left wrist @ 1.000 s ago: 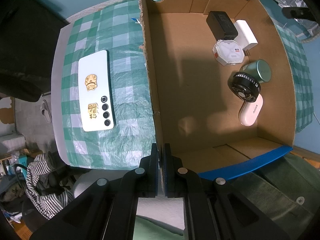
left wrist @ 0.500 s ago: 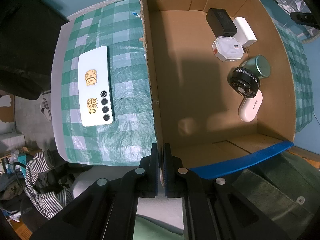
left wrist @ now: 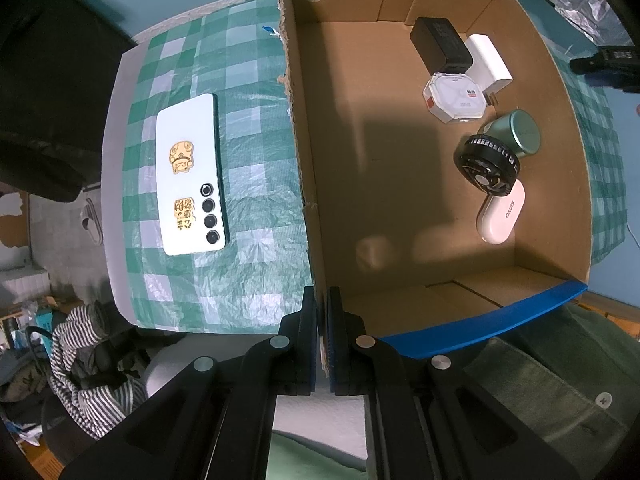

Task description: Organize rigid objects

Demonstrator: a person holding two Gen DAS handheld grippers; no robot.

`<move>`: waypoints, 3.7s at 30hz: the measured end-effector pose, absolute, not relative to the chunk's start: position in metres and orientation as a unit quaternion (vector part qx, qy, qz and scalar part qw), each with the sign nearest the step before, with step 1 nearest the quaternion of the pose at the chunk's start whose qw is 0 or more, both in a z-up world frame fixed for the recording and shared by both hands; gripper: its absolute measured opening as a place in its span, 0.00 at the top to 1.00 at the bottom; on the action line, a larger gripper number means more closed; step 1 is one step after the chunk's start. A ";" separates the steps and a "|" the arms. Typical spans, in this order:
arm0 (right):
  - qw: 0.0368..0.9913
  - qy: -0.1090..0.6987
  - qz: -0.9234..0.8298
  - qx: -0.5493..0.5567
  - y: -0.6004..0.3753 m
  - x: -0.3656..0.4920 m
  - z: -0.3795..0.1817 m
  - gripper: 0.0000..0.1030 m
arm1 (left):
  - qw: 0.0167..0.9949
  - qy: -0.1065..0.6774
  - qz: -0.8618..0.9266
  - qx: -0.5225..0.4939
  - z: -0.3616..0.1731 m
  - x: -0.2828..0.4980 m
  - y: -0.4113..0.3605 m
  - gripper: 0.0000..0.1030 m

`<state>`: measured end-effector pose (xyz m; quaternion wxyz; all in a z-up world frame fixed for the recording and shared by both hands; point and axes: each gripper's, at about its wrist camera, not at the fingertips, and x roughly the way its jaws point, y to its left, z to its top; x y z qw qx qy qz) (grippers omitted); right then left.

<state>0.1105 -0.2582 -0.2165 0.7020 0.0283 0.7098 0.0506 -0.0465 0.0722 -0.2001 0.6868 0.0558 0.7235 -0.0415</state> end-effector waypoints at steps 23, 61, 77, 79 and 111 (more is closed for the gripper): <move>0.646 0.745 -0.068 0.151 -0.265 0.116 -0.298 0.48 | 0.687 0.724 -0.045 0.043 -0.200 -0.043 0.077 0.96; 0.719 0.687 0.104 0.031 -0.215 0.077 -0.177 0.52 | 0.689 0.722 -0.047 0.052 -0.201 -0.040 0.073 0.96; 0.705 0.657 0.237 -0.128 -0.110 0.066 -0.169 0.52 | 0.689 0.722 -0.047 0.050 -0.202 -0.039 0.074 0.96; 0.698 0.651 0.250 -0.159 -0.095 0.063 -0.176 0.52 | 0.689 0.722 -0.047 0.050 -0.202 -0.039 0.074 0.96; 0.716 0.591 0.287 -0.237 -0.082 0.060 -0.148 0.53 | 0.692 0.719 -0.046 0.048 -0.200 -0.042 0.076 0.96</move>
